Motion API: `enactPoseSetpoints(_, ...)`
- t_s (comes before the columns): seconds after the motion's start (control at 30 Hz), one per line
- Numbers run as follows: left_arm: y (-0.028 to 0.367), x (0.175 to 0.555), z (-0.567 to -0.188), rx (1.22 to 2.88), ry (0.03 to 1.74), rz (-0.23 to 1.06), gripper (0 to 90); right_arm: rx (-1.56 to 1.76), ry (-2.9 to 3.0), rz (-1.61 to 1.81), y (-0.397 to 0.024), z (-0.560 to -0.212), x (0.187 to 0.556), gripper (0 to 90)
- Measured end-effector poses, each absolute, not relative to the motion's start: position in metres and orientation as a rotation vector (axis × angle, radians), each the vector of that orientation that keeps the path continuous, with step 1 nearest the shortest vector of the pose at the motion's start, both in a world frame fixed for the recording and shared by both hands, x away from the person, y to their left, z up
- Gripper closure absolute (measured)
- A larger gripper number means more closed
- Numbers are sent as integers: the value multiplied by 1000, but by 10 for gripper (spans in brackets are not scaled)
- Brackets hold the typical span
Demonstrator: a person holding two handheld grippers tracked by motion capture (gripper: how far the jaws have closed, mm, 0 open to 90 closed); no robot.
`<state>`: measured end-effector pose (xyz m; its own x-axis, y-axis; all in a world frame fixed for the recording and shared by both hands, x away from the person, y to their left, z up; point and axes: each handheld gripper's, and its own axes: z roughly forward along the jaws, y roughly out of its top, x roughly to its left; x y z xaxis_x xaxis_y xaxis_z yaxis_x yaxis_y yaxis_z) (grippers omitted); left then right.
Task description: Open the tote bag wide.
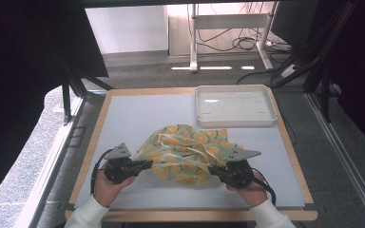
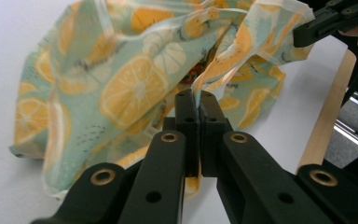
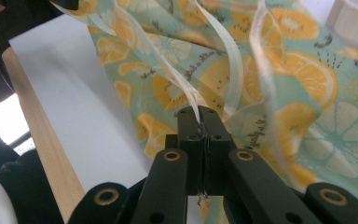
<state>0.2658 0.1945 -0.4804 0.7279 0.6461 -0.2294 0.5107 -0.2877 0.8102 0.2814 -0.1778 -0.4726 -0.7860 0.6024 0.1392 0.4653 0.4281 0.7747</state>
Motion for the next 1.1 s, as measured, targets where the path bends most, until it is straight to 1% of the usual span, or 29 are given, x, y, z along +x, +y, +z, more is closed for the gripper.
enactPoseSetpoints(0.17, 193, 262, -486, 1956, 870, 174, 897, 956, 2537, 1280, -180, -477, 278, 881)
enactPoseSetpoints(0.3, 193, 259, -494, 1969, 871, 149, 897, 954, 2570, 1256, -181, -483, 275, 881)
enactPoseSetpoints(0.43, 188, 259, -505, 2015, 865, 135, 892, 964, 2624, 1180, -179, -493, 272, 878)
enactPoseSetpoints(0.53, 185, 260, -513, 2051, 867, 161, 886, 974, 2644, 1129, -179, -498, 274, 877)
enactPoseSetpoints(0.87, 185, 264, -532, 2117, 914, 120, 875, 980, 2682, 1082, -180, -509, 274, 857)
enactPoseSetpoints(0.93, 184, 265, -535, 2145, 916, 121, 859, 974, 2684, 1081, -179, -509, 273, 842)
enactPoseSetpoints(1.0, 183, 265, -536, 2155, 920, 150, 820, 967, 2691, 1075, -179, -509, 273, 808)
enactPoseSetpoints(1.07, 182, 264, -535, 2149, 919, 171, 778, 970, 2694, 1080, -180, -508, 273, 735)
enactPoseSetpoints(1.1, 183, 264, -535, 2148, 916, 176, 743, 970, 2681, 1087, -181, -507, 273, 673)
